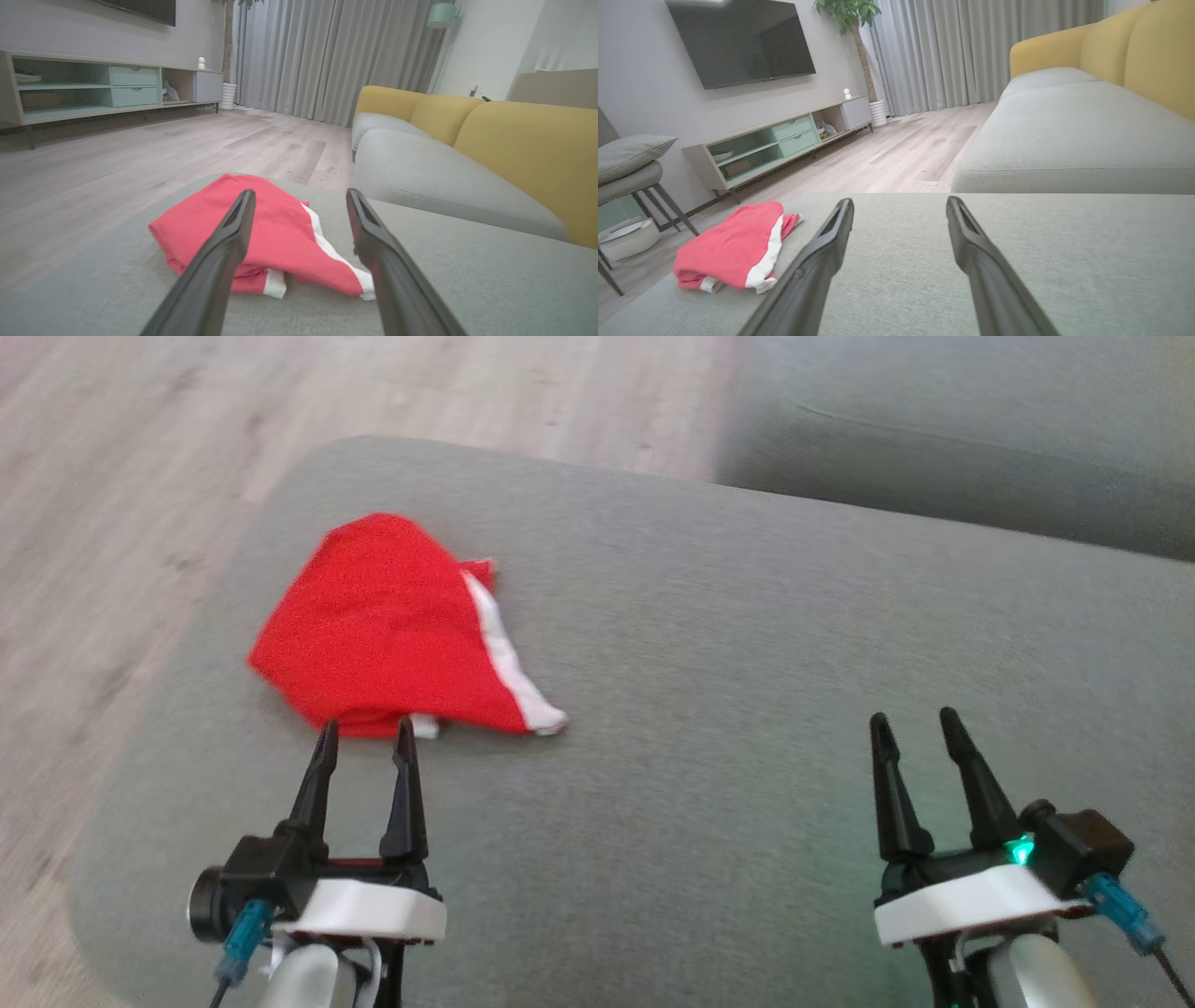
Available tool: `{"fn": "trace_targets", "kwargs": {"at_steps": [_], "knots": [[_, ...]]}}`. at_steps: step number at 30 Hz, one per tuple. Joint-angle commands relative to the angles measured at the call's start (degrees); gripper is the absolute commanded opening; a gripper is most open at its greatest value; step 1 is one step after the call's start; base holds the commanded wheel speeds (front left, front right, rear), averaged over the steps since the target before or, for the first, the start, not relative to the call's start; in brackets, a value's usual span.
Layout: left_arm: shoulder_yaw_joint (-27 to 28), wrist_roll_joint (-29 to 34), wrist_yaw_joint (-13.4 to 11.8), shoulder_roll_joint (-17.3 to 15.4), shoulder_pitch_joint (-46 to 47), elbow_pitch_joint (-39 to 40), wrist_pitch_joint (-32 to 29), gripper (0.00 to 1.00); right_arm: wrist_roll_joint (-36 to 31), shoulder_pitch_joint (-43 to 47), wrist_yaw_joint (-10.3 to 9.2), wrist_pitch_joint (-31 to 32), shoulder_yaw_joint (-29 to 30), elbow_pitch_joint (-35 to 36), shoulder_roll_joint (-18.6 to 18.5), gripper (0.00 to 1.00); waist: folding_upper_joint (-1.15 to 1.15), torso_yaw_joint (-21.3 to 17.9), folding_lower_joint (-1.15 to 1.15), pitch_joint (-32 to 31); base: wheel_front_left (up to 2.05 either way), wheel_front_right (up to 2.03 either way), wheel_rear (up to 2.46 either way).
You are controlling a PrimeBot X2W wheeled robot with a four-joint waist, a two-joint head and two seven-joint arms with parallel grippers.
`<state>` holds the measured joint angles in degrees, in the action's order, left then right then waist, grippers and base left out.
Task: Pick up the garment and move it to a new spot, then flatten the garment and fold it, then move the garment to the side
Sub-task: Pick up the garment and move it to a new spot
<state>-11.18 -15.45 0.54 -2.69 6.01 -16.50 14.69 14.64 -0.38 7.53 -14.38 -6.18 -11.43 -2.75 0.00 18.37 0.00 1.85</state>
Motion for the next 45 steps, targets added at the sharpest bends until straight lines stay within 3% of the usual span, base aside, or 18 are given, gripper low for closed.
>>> {"fn": "trace_targets", "kwargs": {"at_steps": [1,8,15,23,31,41,45], "knots": [[2.0,0.7,0.0,-0.2,1.4,1.5,0.3,1.0,0.5,-0.9,-0.04,-0.6,-1.8,1.5,-0.1,1.0,0.0,3.0,0.0,-0.7,0.0,0.0,0.0],[2.2,1.0,0.4,-0.2,1.0,1.2,0.3,1.0,1.4,-1.0,-0.04,-0.6,-3.3,0.5,-0.1,1.0,0.0,7.4,0.0,-1.7,0.0,0.0,0.0],[2.5,1.4,0.9,-0.2,0.7,0.9,0.3,1.0,2.3,-1.0,-0.04,-0.6,-3.6,0.2,-0.1,1.0,0.0,8.5,0.0,-2.1,0.0,0.0,0.0],[1.4,1.7,1.9,-0.2,3.3,0.0,0.3,1.0,1.8,-1.9,-0.04,-0.6,-3.0,0.1,-0.1,1.0,0.0,6.4,0.0,0.1,0.0,0.0,0.0],[-5.0,1.3,3.2,-0.2,13.3,-6.5,0.0,1.0,0.1,-4.0,-0.04,-0.6,-2.1,0.6,-0.1,1.0,0.0,3.3,0.0,4.4,0.0,0.0,0.0],[-12.6,1.7,5.2,-0.3,24.6,-17.2,-13.5,1.0,-1.3,-7.9,-0.04,-0.6,-0.5,2.9,-0.1,1.0,0.0,-1.4,0.0,10.2,0.0,0.0,0.0],[-12.8,1.8,4.3,-0.5,25.6,-19.1,-15.5,1.0,-1.6,-8.6,-0.04,-0.6,-0.3,3.3,-0.1,1.0,0.0,-2.6,0.0,11.2,0.0,0.0,0.0]]}}
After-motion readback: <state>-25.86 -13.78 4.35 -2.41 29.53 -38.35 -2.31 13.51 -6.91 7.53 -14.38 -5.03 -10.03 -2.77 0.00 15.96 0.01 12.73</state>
